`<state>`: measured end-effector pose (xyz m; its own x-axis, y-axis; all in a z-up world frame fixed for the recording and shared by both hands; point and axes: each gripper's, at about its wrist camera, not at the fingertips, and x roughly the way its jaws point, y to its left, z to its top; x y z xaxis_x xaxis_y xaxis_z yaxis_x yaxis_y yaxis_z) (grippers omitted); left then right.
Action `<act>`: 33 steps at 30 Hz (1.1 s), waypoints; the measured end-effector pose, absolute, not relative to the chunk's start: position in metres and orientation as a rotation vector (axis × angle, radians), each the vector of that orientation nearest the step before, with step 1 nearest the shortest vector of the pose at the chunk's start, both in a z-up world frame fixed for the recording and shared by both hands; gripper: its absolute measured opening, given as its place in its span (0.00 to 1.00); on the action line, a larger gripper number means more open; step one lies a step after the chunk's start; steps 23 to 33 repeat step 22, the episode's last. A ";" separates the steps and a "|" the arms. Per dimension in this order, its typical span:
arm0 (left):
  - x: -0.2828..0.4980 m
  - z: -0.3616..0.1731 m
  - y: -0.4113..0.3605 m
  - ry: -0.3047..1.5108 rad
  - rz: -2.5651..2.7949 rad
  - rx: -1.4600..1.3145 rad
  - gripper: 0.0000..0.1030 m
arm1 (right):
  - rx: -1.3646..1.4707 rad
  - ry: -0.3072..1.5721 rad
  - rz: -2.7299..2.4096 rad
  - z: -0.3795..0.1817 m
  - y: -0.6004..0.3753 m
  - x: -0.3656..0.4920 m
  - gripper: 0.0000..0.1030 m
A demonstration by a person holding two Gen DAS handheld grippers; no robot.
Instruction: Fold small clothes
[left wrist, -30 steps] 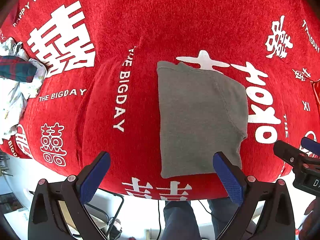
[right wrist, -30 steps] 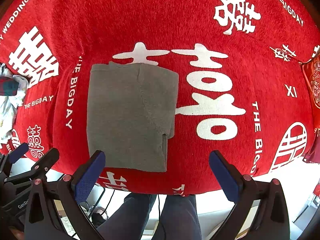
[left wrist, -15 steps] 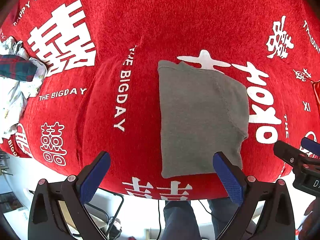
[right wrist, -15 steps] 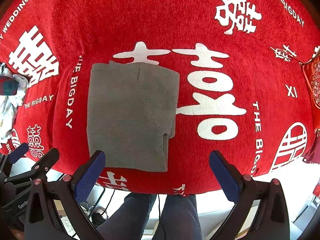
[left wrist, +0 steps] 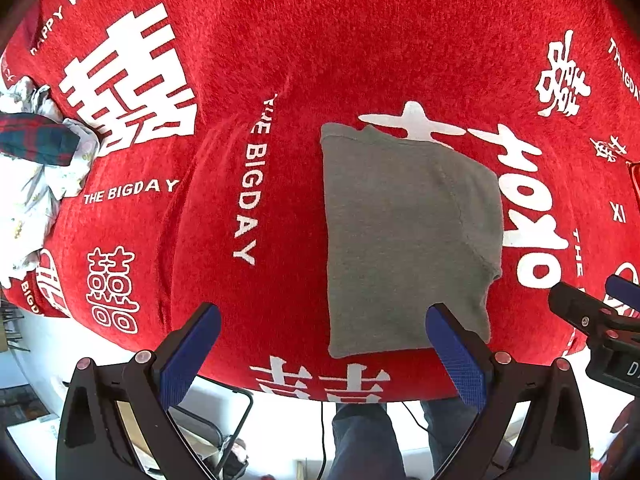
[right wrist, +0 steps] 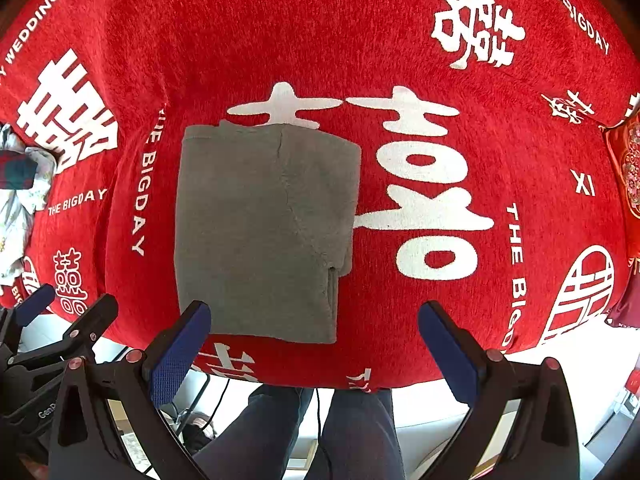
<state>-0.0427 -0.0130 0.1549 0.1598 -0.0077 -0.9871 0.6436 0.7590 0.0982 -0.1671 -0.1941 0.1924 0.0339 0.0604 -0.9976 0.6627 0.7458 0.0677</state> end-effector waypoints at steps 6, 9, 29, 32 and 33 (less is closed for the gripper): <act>-0.044 0.154 -0.016 1.341 -0.503 0.587 1.00 | 0.621 1.485 -0.510 0.192 -0.194 -0.166 1.00; -0.043 0.154 -0.015 1.341 -0.503 0.589 1.00 | 0.619 1.488 -0.509 0.192 -0.193 -0.166 1.00; -0.042 0.158 -0.016 1.303 -0.525 0.569 1.00 | 0.594 1.509 -0.497 0.186 -0.194 -0.160 1.00; -0.042 0.158 -0.016 1.303 -0.525 0.569 1.00 | 0.594 1.509 -0.497 0.186 -0.194 -0.160 1.00; -0.042 0.158 -0.016 1.303 -0.525 0.569 1.00 | 0.594 1.509 -0.497 0.186 -0.194 -0.160 1.00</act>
